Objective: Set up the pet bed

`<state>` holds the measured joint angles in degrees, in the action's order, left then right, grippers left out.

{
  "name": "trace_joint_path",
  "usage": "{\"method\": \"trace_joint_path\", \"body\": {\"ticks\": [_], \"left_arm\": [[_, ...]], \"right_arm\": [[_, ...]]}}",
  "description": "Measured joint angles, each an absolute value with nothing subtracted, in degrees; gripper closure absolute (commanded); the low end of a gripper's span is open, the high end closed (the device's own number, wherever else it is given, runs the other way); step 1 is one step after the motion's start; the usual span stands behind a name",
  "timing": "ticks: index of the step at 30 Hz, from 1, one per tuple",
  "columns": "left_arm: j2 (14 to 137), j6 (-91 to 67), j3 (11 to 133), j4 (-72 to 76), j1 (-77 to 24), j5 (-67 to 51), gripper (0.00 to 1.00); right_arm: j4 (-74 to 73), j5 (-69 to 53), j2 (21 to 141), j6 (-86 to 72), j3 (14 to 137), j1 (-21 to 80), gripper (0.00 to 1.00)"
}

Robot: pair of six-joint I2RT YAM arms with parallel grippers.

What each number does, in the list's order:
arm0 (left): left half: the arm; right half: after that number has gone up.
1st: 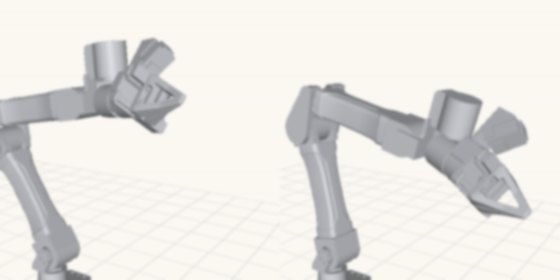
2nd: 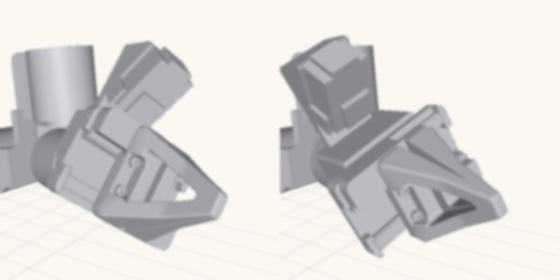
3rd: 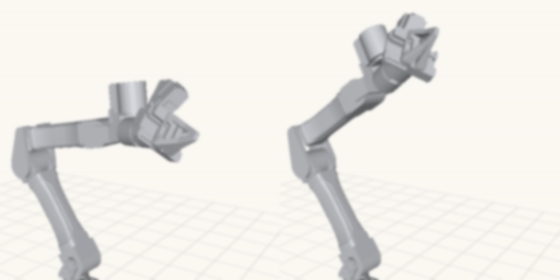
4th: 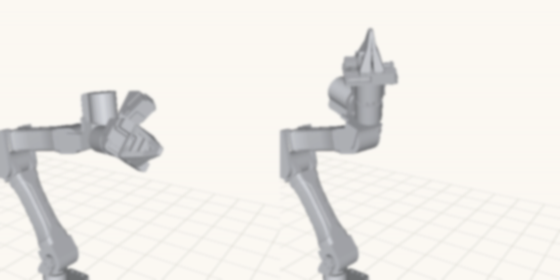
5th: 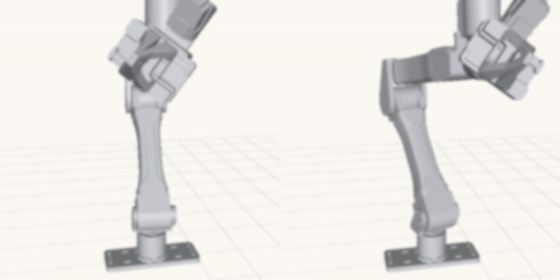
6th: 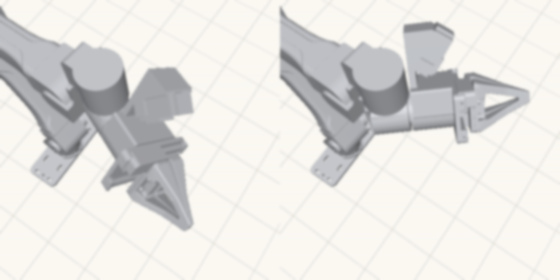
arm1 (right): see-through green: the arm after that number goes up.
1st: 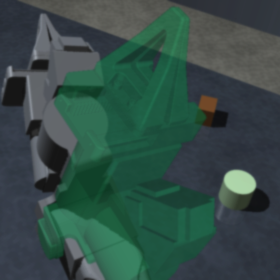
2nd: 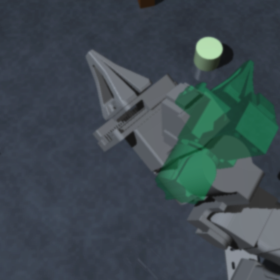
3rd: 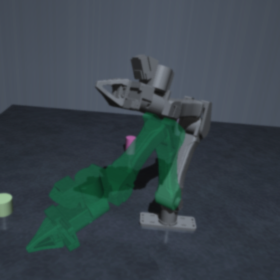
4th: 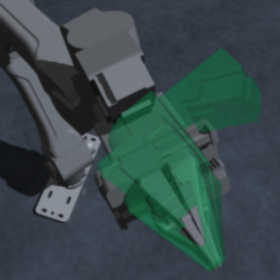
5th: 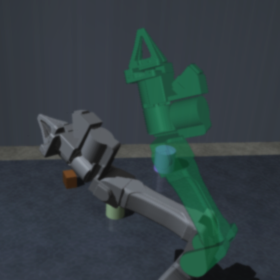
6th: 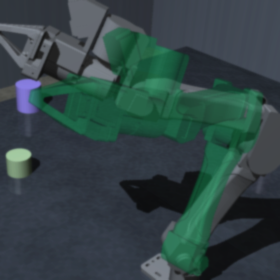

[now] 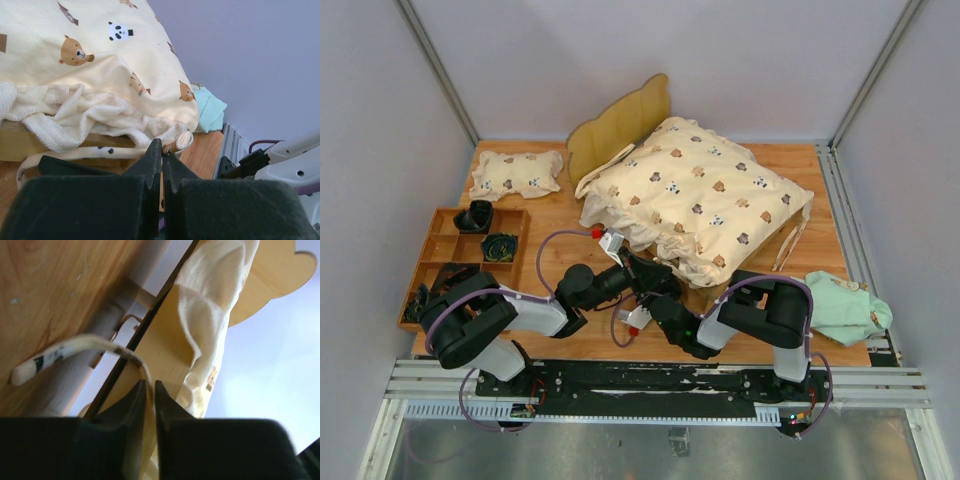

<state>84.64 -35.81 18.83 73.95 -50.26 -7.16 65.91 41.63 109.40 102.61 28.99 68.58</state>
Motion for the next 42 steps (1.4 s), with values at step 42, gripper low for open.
{"method": "trace_joint_path", "body": {"ticks": [42], "left_arm": [[85.93, -36.45, 9.74, 68.53, -49.52, -5.65, 1.0]], "right_arm": [[-0.78, 39.13, 38.09, -13.93, 20.43, 76.36, 1.0]]}}
